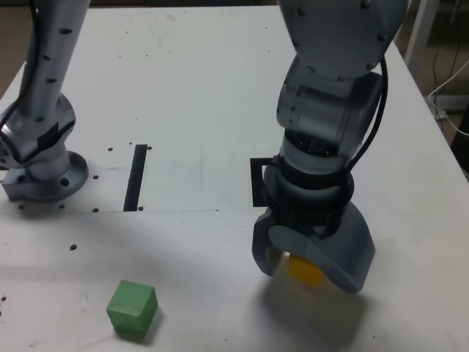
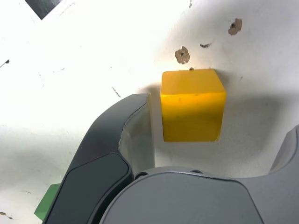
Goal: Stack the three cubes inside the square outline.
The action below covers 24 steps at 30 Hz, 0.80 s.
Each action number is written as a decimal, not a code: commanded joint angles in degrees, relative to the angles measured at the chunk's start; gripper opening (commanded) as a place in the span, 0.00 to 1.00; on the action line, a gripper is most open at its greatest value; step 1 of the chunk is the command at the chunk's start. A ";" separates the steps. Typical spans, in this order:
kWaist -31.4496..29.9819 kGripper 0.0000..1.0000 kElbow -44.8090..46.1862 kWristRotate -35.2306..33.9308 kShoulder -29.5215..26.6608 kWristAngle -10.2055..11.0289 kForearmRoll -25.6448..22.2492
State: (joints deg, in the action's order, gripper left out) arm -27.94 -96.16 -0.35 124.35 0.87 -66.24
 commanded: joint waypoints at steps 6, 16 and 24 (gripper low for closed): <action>0.24 0.67 -0.27 0.16 0.45 -0.40 -0.83; 0.17 0.20 -0.52 0.20 0.48 0.46 -1.08; 0.17 0.19 -0.59 0.25 0.82 0.11 -1.08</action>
State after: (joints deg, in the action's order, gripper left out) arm -27.77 -96.45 -0.20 124.95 1.03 -67.33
